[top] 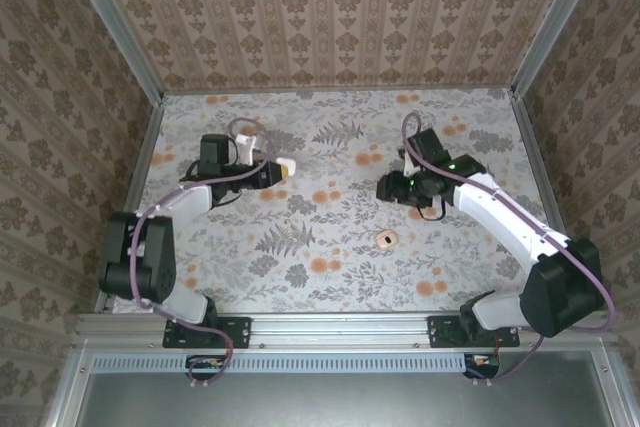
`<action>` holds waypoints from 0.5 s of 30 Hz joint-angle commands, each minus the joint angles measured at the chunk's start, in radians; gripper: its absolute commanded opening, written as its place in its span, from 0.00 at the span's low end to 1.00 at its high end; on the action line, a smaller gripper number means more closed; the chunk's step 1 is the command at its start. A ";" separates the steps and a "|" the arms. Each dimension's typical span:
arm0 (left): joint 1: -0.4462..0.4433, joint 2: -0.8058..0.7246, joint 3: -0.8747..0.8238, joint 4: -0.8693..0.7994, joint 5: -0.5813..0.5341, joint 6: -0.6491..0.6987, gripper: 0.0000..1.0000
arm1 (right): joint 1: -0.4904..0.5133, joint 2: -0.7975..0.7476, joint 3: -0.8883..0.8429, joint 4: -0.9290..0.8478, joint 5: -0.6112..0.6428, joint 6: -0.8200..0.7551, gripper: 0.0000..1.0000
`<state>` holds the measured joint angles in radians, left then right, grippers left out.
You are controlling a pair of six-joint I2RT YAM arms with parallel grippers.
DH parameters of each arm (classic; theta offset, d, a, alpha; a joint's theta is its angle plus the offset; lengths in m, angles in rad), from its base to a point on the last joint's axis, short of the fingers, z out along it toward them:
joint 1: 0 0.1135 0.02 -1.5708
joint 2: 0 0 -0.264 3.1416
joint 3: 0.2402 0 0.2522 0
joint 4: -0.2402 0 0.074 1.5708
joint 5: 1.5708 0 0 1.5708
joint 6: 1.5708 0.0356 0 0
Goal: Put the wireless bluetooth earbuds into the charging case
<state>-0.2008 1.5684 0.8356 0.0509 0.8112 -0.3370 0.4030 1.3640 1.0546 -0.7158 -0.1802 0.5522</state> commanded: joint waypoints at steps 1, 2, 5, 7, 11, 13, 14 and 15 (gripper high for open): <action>-0.002 0.091 0.060 -0.161 -0.041 0.011 0.04 | 0.033 -0.005 -0.063 -0.089 0.081 0.009 0.58; -0.001 0.124 0.077 -0.185 -0.055 0.013 0.04 | 0.047 -0.006 -0.085 -0.091 0.088 0.012 0.60; -0.002 0.180 0.106 -0.240 -0.128 0.017 0.06 | 0.088 0.007 -0.125 -0.097 0.103 0.007 0.62; -0.001 0.192 0.115 -0.260 -0.162 0.021 0.09 | 0.104 0.022 -0.139 -0.094 0.106 -0.006 0.62; -0.001 0.186 0.142 -0.334 -0.256 0.049 0.33 | 0.115 0.109 -0.136 -0.098 0.097 -0.030 0.65; 0.003 0.168 0.144 -0.351 -0.275 0.056 0.52 | 0.117 0.142 -0.123 -0.097 0.089 -0.039 0.67; 0.006 0.154 0.145 -0.359 -0.282 0.060 0.56 | 0.118 0.158 -0.117 -0.095 0.086 -0.042 0.68; 0.010 0.141 0.146 -0.375 -0.293 0.068 0.59 | 0.121 0.173 -0.107 -0.097 0.085 -0.046 0.69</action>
<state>-0.2005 1.7573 0.9596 -0.2386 0.5812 -0.3046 0.5152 1.5074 0.9272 -0.7868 -0.1081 0.5312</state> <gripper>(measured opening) 0.568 0.687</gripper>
